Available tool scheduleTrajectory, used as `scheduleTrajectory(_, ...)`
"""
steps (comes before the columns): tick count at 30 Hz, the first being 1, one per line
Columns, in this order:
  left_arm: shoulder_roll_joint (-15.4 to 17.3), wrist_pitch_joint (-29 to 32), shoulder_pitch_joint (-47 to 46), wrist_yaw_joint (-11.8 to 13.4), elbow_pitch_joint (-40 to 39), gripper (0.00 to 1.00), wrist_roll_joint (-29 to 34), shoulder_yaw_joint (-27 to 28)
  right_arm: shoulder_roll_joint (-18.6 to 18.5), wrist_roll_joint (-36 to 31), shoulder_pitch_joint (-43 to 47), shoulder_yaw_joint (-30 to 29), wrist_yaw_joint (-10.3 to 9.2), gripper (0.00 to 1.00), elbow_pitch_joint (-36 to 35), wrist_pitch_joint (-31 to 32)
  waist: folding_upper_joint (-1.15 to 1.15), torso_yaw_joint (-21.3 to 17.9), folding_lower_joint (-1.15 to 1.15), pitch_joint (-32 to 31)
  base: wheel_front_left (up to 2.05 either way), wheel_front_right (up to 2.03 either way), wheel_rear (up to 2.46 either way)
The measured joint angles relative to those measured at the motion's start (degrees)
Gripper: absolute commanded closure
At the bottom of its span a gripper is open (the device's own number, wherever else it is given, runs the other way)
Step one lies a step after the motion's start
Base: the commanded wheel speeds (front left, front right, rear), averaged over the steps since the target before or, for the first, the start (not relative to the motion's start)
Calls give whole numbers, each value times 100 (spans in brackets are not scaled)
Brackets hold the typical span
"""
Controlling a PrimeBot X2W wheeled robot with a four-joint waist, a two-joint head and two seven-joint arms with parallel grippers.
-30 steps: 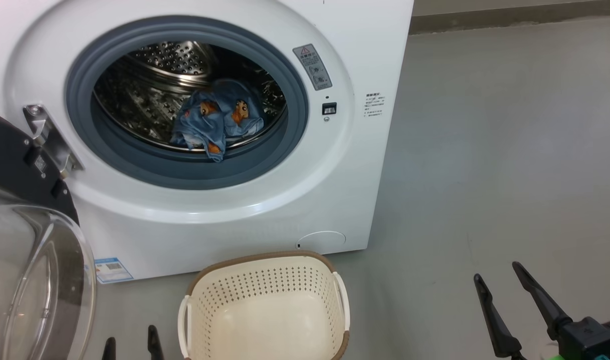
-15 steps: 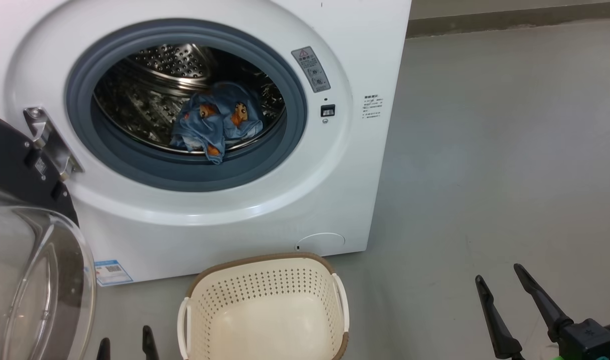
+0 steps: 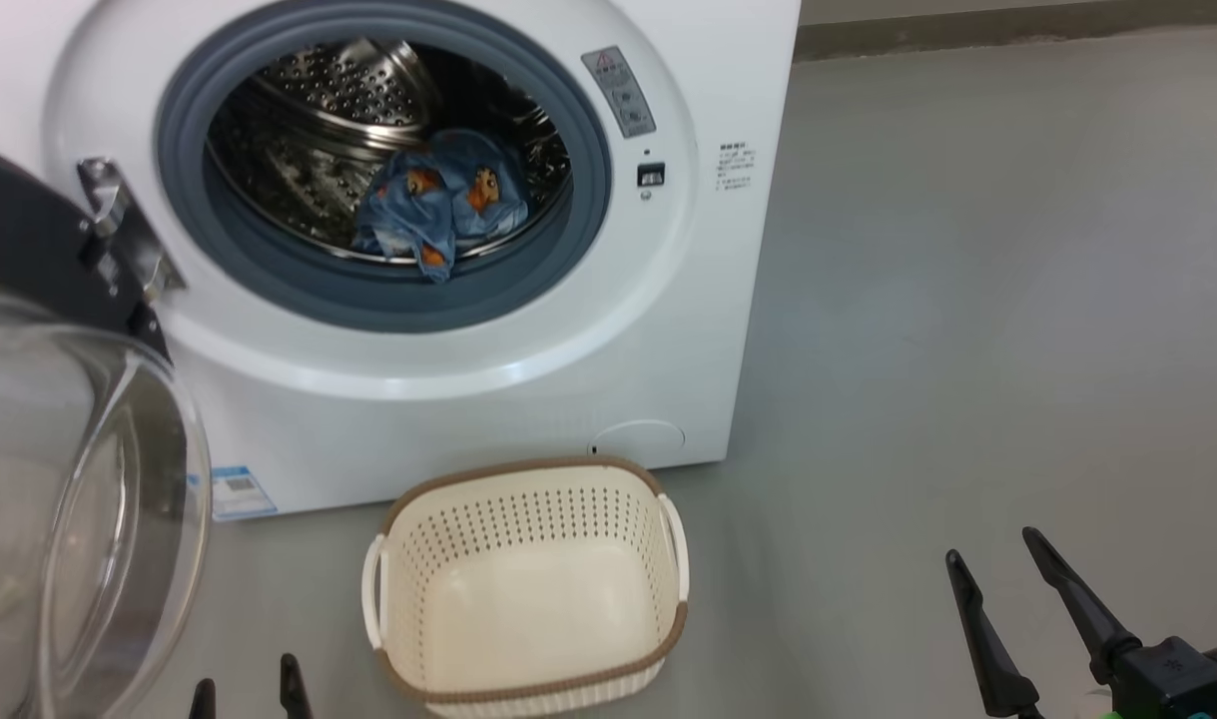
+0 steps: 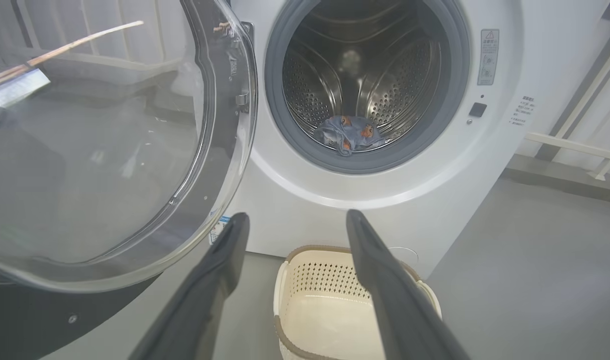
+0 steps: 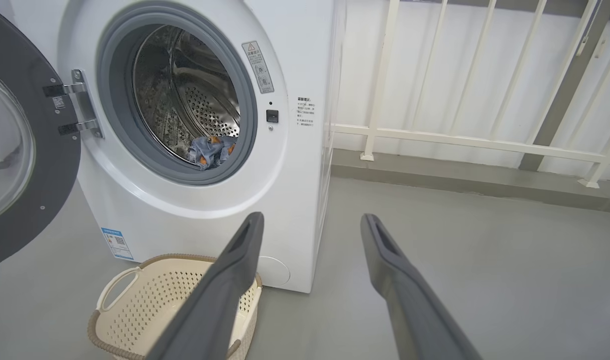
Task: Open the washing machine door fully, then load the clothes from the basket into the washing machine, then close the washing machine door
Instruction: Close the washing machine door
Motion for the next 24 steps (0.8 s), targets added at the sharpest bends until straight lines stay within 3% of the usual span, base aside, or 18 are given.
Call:
scheduleTrajectory(10,1,0,24,9,-34,0,45,-18,-4,0,60,9,0,0,-3,0,0,48,0,58,-129,129,0)
scheduleTrajectory(24,1,0,24,53,-105,0,64,-8,-11,-29,60,-15,0,0,-18,0,0,319,0,59,-10,10,0)
